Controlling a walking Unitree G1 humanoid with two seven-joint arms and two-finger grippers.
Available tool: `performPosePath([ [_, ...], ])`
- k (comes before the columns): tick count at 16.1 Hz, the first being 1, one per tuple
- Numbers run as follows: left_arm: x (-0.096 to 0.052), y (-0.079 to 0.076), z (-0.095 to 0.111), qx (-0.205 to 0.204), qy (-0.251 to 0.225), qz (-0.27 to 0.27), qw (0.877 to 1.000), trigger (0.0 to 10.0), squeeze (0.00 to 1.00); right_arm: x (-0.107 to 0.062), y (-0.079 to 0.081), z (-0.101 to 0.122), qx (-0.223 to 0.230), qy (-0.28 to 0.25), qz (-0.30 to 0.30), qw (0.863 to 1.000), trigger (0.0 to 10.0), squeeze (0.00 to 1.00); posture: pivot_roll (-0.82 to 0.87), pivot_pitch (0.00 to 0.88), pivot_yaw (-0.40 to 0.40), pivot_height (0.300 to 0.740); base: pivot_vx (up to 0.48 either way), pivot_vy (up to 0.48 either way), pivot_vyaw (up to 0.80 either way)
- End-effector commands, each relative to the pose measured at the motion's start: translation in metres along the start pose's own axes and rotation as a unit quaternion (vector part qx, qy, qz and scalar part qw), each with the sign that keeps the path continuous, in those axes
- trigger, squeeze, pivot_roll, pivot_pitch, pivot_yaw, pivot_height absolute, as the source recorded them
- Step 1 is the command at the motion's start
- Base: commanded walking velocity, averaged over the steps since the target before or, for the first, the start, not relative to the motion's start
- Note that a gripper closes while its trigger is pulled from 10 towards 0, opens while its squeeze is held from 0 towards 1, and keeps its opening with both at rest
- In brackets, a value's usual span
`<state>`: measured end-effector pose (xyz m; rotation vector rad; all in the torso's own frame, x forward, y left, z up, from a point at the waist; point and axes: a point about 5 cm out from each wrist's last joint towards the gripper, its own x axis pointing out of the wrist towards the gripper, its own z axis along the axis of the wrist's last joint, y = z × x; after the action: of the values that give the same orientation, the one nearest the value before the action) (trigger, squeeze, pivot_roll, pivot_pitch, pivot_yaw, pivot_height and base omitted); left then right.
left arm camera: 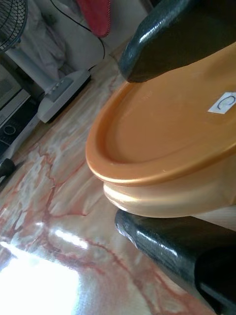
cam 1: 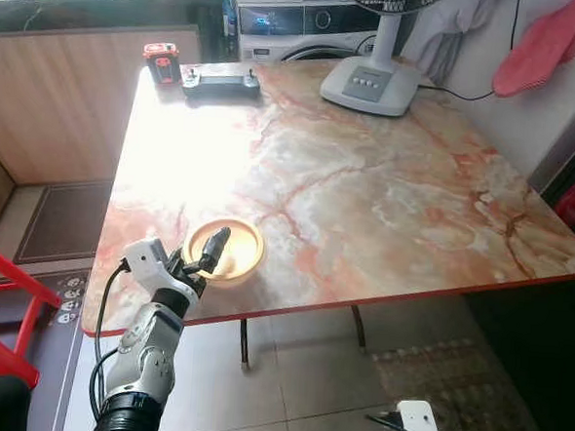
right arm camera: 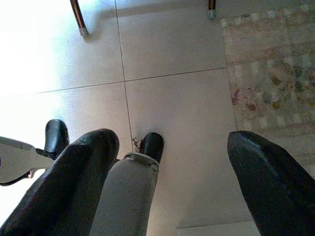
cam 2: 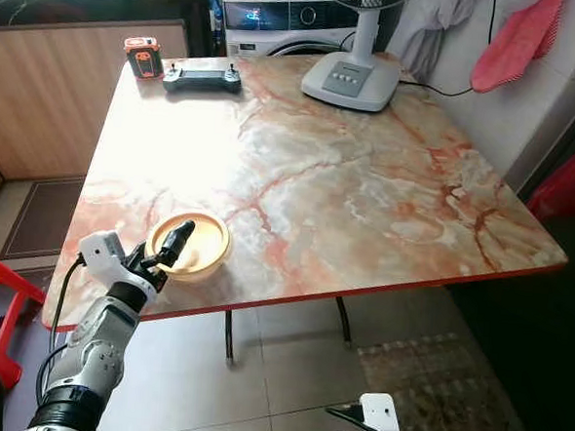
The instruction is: Restocking fridge
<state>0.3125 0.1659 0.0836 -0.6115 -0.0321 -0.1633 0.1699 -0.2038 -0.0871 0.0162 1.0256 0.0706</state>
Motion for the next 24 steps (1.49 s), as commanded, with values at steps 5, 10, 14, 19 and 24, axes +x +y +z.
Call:
performPosePath([
  [5,0.004,-0.002,-0.011,0.004,0.021,-0.007,1.000,10.0,0.00,-0.001,-0.003,0.000,0.006,-0.002,-0.008,1.000,10.0,0.00,0.02,0.045,-0.030,0.740,0.000,0.000,0.00],
  [10,0.009,-0.002,-0.012,-0.004,0.015,-0.003,1.000,0.0,0.00,-0.001,-0.004,0.000,0.005,-0.001,-0.010,1.000,10.0,0.00,0.01,0.039,-0.030,0.740,0.000,0.000,0.00],
  [14,0.010,-0.002,-0.013,-0.002,0.012,0.000,1.000,0.0,0.00,-0.001,-0.004,0.000,0.005,0.000,-0.012,1.000,10.0,0.00,0.01,0.041,-0.031,0.740,0.000,0.000,0.00],
  [19,0.010,-0.002,-0.012,0.001,0.004,-0.001,1.000,0.0,0.00,-0.001,-0.003,-0.001,0.008,-0.001,-0.011,1.000,10.0,0.00,0.02,0.038,-0.029,0.740,0.000,0.000,0.00],
  [24,0.013,-0.001,-0.003,-0.011,-0.024,0.008,1.000,0.0,0.00,0.000,-0.003,0.000,0.008,-0.002,-0.010,1.000,10.0,0.00,0.03,0.035,-0.030,0.740,0.000,0.000,0.00],
])
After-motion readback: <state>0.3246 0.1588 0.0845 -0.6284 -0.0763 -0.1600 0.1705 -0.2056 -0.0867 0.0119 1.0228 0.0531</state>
